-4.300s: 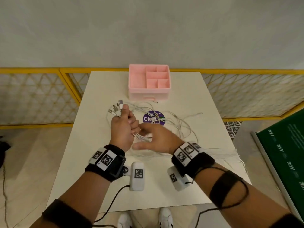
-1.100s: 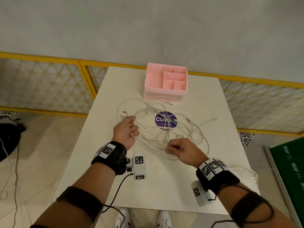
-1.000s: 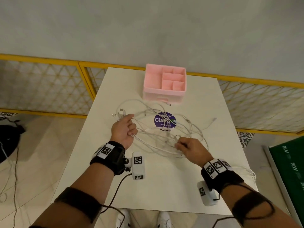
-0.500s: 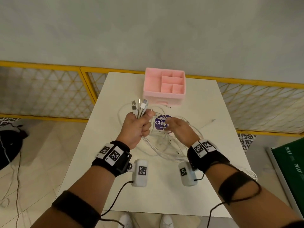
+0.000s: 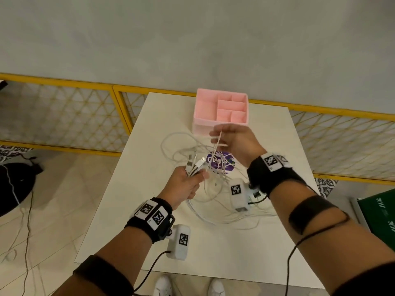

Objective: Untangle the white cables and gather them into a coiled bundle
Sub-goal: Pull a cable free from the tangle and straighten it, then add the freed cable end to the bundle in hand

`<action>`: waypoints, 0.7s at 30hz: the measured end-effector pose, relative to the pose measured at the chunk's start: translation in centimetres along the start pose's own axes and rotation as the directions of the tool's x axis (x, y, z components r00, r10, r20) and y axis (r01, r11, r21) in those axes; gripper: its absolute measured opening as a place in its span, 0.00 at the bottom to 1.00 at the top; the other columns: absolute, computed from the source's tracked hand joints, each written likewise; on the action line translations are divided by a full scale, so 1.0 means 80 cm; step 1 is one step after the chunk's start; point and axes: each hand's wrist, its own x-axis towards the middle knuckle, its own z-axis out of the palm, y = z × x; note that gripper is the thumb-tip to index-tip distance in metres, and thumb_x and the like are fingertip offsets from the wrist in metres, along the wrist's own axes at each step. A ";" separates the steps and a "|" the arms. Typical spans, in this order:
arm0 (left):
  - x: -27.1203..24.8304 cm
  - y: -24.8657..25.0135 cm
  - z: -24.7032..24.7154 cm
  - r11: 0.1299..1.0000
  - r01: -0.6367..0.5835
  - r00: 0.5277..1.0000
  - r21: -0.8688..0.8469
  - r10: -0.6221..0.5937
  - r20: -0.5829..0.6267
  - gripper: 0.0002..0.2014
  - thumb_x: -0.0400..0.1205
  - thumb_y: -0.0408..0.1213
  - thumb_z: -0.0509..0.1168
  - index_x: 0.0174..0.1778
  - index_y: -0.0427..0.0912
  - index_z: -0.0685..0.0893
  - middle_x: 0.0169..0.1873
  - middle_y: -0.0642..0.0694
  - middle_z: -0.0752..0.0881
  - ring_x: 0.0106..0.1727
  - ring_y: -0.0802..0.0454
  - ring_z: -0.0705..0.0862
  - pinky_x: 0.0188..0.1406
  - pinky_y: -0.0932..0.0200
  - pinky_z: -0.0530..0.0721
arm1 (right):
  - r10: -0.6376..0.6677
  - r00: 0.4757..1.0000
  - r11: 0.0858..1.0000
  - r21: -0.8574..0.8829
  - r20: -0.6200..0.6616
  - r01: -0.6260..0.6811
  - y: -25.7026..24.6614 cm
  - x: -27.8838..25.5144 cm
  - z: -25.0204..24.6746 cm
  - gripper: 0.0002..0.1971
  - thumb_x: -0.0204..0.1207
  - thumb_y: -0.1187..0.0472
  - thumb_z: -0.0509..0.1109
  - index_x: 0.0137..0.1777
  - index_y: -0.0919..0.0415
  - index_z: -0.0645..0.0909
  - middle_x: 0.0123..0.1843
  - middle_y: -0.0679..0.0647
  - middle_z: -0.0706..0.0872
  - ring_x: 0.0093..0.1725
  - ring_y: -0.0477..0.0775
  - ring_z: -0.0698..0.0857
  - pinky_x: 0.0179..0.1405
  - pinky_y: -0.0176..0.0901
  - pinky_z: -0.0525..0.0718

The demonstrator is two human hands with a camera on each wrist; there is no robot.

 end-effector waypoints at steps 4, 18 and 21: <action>-0.001 -0.024 0.002 0.996 0.090 0.992 -0.001 -0.090 -0.083 0.12 0.80 0.38 0.74 0.33 0.45 0.81 0.25 0.49 0.63 0.23 0.54 0.59 0.22 0.61 0.56 | -0.140 0.990 0.967 0.218 0.011 0.134 -0.059 -0.008 0.009 0.08 0.84 0.72 0.62 0.56 0.70 0.83 0.42 0.66 0.89 0.36 0.59 0.87 0.40 0.47 0.86; 0.013 -0.039 -0.007 0.991 0.130 0.925 -0.016 -0.127 -0.358 0.07 0.81 0.36 0.74 0.40 0.37 0.85 0.27 0.44 0.72 0.19 0.55 0.64 0.19 0.64 0.61 | -0.371 0.928 0.910 0.201 0.007 0.363 -0.136 -0.046 -0.001 0.26 0.73 0.81 0.52 0.68 0.66 0.74 0.58 0.66 0.90 0.20 0.53 0.60 0.23 0.42 0.72; 0.018 -0.025 -0.012 0.989 0.051 0.922 -0.138 -0.100 -0.375 0.08 0.80 0.37 0.75 0.49 0.35 0.88 0.27 0.47 0.69 0.19 0.57 0.60 0.17 0.66 0.59 | -0.199 0.976 0.973 -0.135 -0.093 0.185 -0.106 -0.035 -0.021 0.19 0.74 0.76 0.56 0.61 0.70 0.81 0.41 0.66 0.91 0.19 0.52 0.63 0.22 0.41 0.67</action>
